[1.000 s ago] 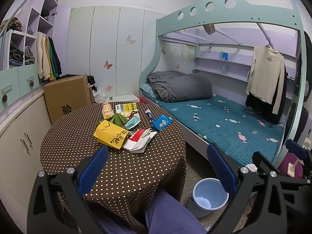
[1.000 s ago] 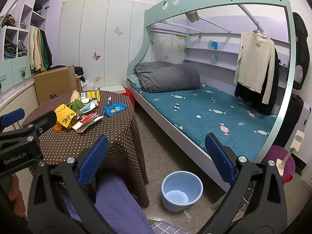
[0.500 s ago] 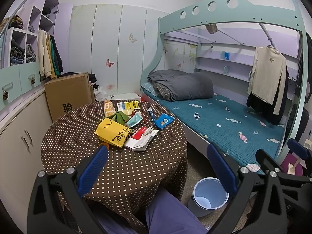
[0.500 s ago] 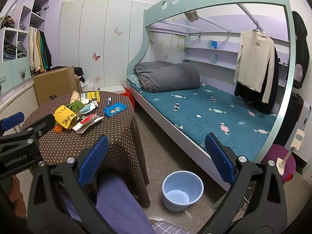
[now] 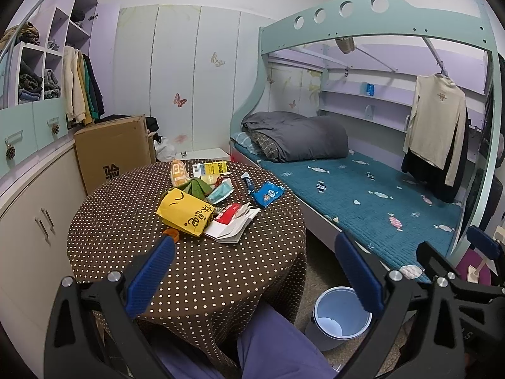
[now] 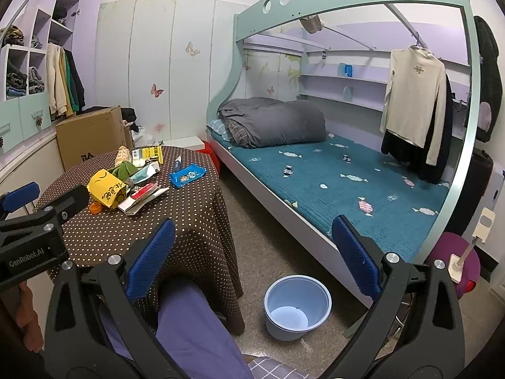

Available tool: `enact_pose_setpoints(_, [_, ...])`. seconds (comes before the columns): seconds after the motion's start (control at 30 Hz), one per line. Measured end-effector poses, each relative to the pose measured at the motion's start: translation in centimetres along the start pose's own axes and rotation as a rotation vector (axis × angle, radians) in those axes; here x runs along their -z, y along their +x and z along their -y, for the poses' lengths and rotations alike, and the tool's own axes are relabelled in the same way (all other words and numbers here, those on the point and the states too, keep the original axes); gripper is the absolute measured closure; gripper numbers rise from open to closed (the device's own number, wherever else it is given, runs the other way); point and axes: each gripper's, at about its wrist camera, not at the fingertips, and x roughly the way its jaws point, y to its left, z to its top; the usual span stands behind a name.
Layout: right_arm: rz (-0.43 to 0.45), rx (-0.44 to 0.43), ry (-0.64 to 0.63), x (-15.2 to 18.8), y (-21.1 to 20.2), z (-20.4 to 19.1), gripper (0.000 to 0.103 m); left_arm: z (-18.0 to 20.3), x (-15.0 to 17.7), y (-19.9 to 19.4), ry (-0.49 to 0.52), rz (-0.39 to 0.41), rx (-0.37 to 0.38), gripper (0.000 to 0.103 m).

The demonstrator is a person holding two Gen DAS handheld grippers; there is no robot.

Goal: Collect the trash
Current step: 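Approach the polka-dot table with both grippers open, then grasp the yellow paper bag with the left gripper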

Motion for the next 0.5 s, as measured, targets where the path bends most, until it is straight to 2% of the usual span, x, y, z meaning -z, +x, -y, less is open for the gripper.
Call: enact_pose_setpoints(0.5, [-0.043, -0.01, 0.02, -0.5, 2.2, -0.8, 0.006, -1.7, -0.2, 1.1, -0.032, -0.029, -0.03, 0.004])
